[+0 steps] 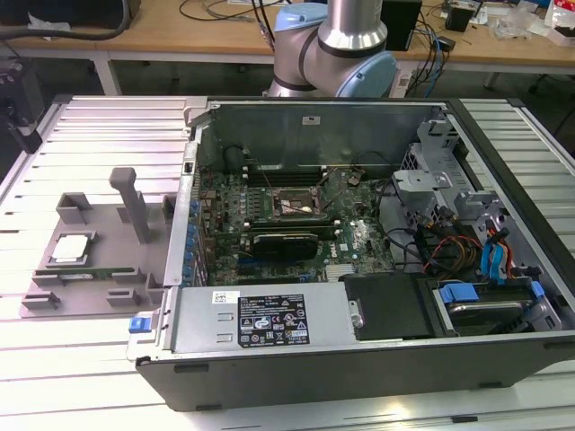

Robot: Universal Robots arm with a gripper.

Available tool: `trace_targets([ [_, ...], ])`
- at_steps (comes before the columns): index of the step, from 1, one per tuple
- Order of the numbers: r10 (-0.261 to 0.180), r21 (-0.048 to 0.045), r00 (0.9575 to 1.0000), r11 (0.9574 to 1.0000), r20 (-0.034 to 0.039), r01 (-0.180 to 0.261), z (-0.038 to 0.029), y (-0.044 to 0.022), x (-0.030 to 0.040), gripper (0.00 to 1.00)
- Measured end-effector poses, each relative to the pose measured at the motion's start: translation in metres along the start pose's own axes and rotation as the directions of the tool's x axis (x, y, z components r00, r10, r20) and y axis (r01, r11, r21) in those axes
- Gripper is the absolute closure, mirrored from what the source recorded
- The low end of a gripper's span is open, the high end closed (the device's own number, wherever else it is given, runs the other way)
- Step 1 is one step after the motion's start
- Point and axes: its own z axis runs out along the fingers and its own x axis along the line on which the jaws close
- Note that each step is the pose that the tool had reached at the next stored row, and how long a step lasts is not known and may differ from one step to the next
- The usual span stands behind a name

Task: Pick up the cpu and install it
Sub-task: 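Pick up the cpu and move it towards the insertion slot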

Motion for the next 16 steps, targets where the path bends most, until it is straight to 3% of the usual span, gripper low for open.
trace_targets([
  [16,0.0,0.0001,1.0,1.0,-0.0001,0.0,0.0049,-0.0002,0.0001,0.4],
])
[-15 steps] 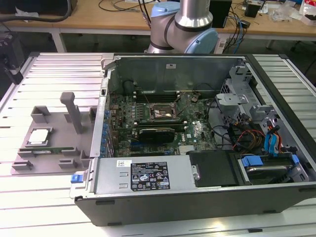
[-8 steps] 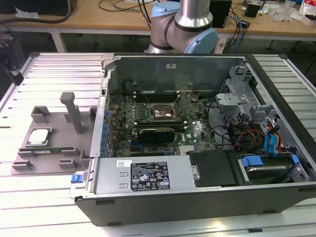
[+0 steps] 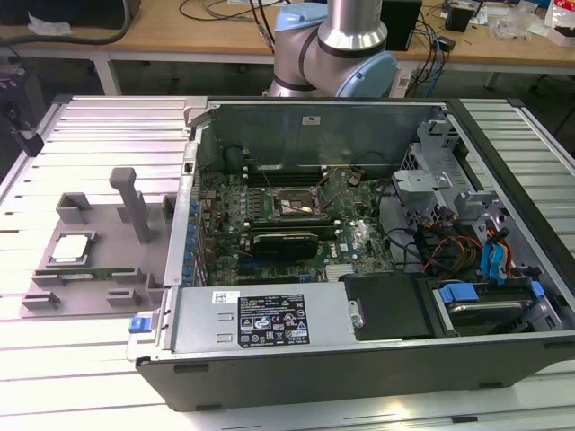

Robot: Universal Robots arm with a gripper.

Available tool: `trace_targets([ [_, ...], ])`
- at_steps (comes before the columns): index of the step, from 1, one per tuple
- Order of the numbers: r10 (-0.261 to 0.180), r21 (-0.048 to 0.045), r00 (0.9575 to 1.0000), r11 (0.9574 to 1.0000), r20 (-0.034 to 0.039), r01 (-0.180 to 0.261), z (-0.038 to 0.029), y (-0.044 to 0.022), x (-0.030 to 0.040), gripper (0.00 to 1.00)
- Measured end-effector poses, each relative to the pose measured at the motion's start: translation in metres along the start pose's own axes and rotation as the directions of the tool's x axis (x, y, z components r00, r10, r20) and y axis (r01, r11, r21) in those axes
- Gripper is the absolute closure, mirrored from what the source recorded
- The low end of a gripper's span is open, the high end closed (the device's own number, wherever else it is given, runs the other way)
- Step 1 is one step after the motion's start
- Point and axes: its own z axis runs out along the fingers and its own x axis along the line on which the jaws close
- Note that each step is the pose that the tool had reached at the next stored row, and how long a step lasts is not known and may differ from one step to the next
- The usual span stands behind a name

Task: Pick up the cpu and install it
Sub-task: 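Pick up the cpu and move it towards the insertion slot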

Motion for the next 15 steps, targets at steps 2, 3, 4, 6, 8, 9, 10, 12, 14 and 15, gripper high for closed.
trace_targets([
  [2,0.0,0.0,1.0,1.0,0.0,0.0,0.0006,0.0,0.0,0.4],
  [3,0.0,0.0,1.0,1.0,0.0001,0.0,0.0009,0.0,0.0,0.4],
  [4,0.0,-0.0001,1.0,1.0,0.0,0.0,0.0011,-0.0001,0.0,0.4],
  [6,0.0,-0.0001,1.0,1.0,0.0001,0.0,0.0016,-0.0001,0.0,0.4],
  [8,0.0,0.0,1.0,1.0,0.0,0.0,0.0023,-0.0001,0.0,0.4],
  [9,0.0,0.0,1.0,1.0,0.0001,0.0,0.0025,-0.0001,0.0,0.4],
  [10,0.0,0.0,1.0,1.0,0.0,0.0,0.0027,-0.0001,0.0,0.4],
  [12,0.0,0.0,1.0,1.0,0.0,0.0,0.0033,-0.0002,0.0001,0.4],
  [14,0.0,-0.0001,1.0,1.0,0.0001,0.0,0.0038,-0.0002,0.0001,0.4],
  [15,0.0,0.0,1.0,1.0,0.0,0.0,0.004,-0.0002,0.0001,0.4],
])
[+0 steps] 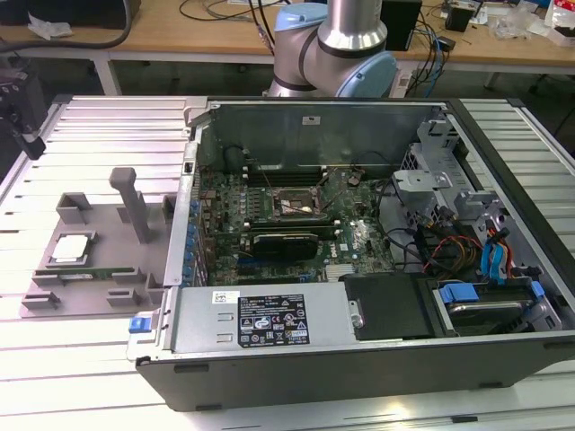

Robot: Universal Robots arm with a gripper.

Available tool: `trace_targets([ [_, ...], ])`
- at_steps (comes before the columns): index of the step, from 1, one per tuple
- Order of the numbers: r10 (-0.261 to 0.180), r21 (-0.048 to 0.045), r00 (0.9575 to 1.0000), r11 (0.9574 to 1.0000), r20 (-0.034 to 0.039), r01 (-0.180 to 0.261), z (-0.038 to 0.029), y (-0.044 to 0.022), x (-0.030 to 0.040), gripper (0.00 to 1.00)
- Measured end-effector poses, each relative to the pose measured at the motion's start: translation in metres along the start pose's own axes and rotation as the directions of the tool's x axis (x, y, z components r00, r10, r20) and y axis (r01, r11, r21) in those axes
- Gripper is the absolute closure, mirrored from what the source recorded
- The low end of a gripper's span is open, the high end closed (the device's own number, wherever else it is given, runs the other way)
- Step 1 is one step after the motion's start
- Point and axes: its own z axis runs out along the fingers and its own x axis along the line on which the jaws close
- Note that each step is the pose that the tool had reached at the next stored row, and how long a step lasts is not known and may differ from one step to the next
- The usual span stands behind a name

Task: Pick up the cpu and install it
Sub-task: 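Pick up the cpu and move it towards the insertion slot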

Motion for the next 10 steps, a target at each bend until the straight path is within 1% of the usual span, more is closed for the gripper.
trace_targets([
  [10,0.0,0.0002,1.0,1.0,0.0,0.0,0.0034,-0.0002,0.0001,0.4],
])
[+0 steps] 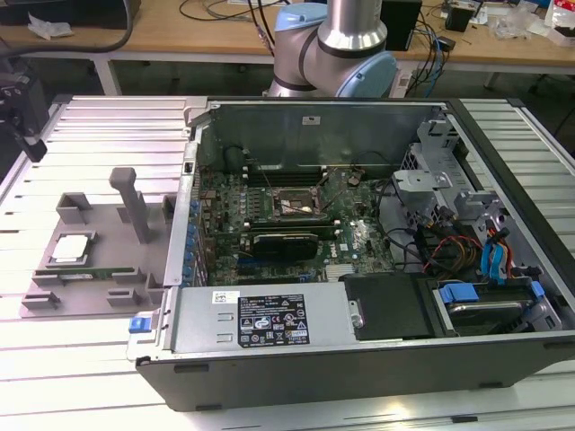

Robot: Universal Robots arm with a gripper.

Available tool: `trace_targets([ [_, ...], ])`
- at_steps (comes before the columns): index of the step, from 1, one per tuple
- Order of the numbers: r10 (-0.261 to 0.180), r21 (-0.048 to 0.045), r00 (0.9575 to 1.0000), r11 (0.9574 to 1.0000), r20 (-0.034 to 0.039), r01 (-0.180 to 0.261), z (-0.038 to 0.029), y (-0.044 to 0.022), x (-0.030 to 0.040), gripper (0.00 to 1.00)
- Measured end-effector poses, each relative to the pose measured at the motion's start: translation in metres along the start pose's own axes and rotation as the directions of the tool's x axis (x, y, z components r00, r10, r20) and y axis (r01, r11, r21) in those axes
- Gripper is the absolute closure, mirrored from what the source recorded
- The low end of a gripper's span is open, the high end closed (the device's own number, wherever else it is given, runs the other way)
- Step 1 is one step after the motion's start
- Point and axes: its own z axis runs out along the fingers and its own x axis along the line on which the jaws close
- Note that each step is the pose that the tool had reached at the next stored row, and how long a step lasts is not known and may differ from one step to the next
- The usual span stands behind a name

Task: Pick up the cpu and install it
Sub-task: 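Pick up the cpu and move it towards the insertion slot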

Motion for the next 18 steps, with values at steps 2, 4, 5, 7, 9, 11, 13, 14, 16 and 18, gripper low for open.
trace_targets([
  [2,0.0,0.0,1.0,1.0,-0.0001,0.0,0.0004,0.0,0.0,0.4],
  [4,0.0,0.0,1.0,1.0,0.0,0.0,0.0008,0.0,0.0,0.4],
  [5,0.0,0.0001,1.0,1.0,0.0001,0.0,0.0012,0.0,0.0,0.4],
  [7,0.0,0.0001,1.0,1.0,0.0,0.0,0.002,-0.0001,0.0,0.4],
  [9,0.0,0.0003,1.0,1.0,0.0,0.0,0.0028,-0.0001,0.0001,0.4],
  [11,0.0,0.0004,1.0,1.0,0.0001,0.0,0.0038,-0.0002,0.0001,0.4],
  [13,0.0,0.0005,1.0,1.0,0.0,0.0,0.0043,-0.0002,0.0001,0.4],
  [14,0.0,0.0006,1.0,1.0,0.0,0.0,0.0045,-0.0002,0.0001,0.4],
  [16,0.0,0.0008,1.0,1.0,0.0,0.0,0.0052,-0.0002,0.0001,0.4],
  [18,0.0,0.001,1.0,1.0,0.0001,0.0,0.0057,-0.0003,0.0001,0.4],
])
